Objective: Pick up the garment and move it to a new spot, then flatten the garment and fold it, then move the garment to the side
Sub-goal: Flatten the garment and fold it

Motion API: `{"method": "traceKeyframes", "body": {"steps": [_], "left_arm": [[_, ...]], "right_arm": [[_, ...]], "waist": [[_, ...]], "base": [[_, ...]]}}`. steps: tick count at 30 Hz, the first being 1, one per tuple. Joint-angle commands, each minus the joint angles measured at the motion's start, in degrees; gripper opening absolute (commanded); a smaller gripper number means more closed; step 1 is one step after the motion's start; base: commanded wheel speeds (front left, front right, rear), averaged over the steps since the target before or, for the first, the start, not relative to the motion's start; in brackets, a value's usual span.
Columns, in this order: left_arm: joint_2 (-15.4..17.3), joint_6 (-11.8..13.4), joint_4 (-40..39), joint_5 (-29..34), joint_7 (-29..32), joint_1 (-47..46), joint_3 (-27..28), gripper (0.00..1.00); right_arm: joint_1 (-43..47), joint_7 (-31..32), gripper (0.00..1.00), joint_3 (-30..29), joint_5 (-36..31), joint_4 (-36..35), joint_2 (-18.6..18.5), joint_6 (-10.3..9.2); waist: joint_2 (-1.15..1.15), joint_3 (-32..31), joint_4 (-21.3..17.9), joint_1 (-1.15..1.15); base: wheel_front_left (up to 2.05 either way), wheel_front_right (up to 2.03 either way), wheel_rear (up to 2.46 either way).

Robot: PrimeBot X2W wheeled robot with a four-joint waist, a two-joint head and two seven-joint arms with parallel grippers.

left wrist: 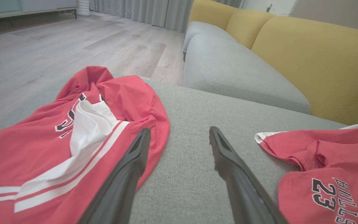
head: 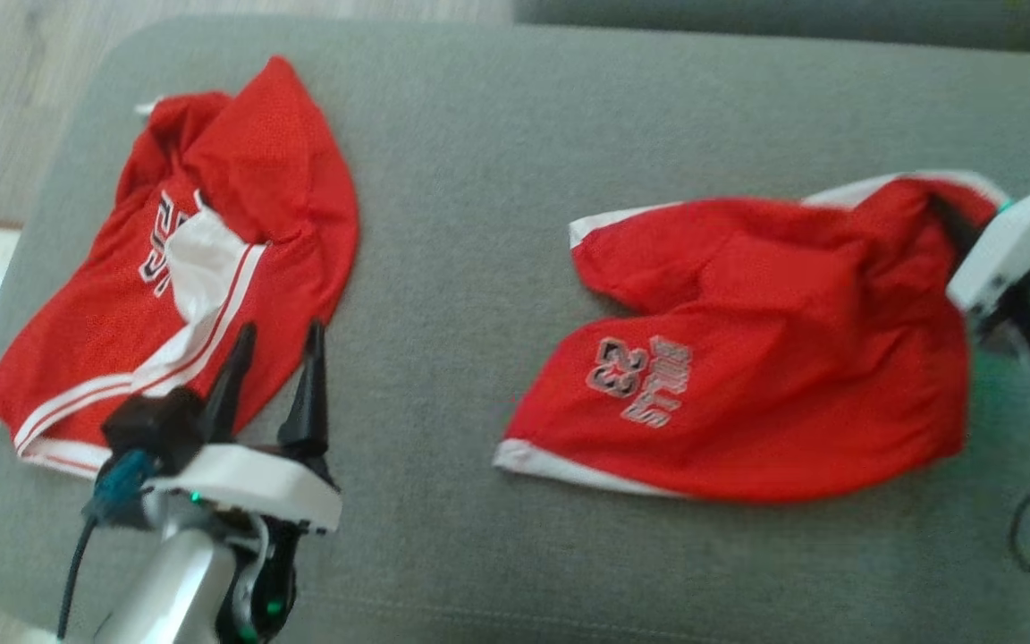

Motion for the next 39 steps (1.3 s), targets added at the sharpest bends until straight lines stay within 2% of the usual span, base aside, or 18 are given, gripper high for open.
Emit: {"method": "traceKeyframes", "body": {"steps": [1,9,10,11,18,24,27,31,36,39], "left_arm": [[0.3,-0.5,-1.0,0.8,-0.7,-3.0,2.0,1.00],[-2.5,-2.6,1.4,2.8,-0.7,-5.2,2.9,1.00],[-2.7,-2.8,1.7,3.1,-0.7,-5.3,3.1,1.00],[-2.9,-3.0,2.0,3.3,-0.7,-5.4,3.2,1.00],[-3.3,-4.1,2.3,5.0,-0.7,-4.7,4.7,1.00],[-2.7,-4.6,0.9,7.7,-0.7,-2.3,8.3,1.00],[-2.8,-4.6,-0.7,9.6,-0.7,-0.7,10.1,1.00],[-3.9,-4.6,-3.2,11.5,-0.7,1.8,13.0,1.00],[-5.7,-5.2,-5.6,13.5,-0.7,5.1,16.7,1.00],[-6.7,-5.7,-6.1,14.8,-0.7,6.9,18.1,1.00]], "right_arm": [[-3.2,0.3,0.00,0.7,0.6,-0.6,-1.5,-0.04],[-12.3,-2.0,0.00,1.9,2.8,10.2,-5.0,-0.04],[-13.0,-2.2,0.28,2.3,2.8,11.8,-5.0,-0.04],[-13.6,-2.4,1.00,2.9,2.9,13.1,-5.0,-0.04],[-14.5,-5.4,1.00,7.3,3.1,16.6,-4.4,-0.04],[-12.6,-7.2,1.00,13.1,4.6,13.2,-4.6,-0.04],[-10.4,-9.6,1.00,16.3,5.2,8.5,-5.5,-0.04],[-4.6,-17.1,1.00,18.6,5.8,-0.7,-6.9,-0.04],[6.5,-29.1,1.00,18.0,4.4,-11.4,-7.8,-0.04],[14.0,-35.9,1.00,16.8,2.2,-16.6,-6.5,-0.04]], "waist": [[0.00,2.5,2.3,0.00],[0.00,4.4,4.4,0.00],[0.00,4.2,4.4,0.00],[0.00,3.9,4.2,0.00],[0.00,0.6,1.5,0.00],[0.00,-4.5,-3.7,0.00],[0.00,-6.8,-6.4,0.00],[0.00,-9.0,-9.1,0.00],[0.00,-10.3,-11.0,0.00],[0.00,-10.6,-11.4,0.00]], "base": [[0.00,0.00,0.00],[0.00,0.00,0.00],[0.00,0.00,0.00],[0.00,0.00,0.00],[0.00,0.00,0.00],[0.00,0.00,0.00],[0.00,0.00,0.00],[0.00,0.00,0.00],[0.00,0.00,0.00],[0.00,0.00,0.00]]}}
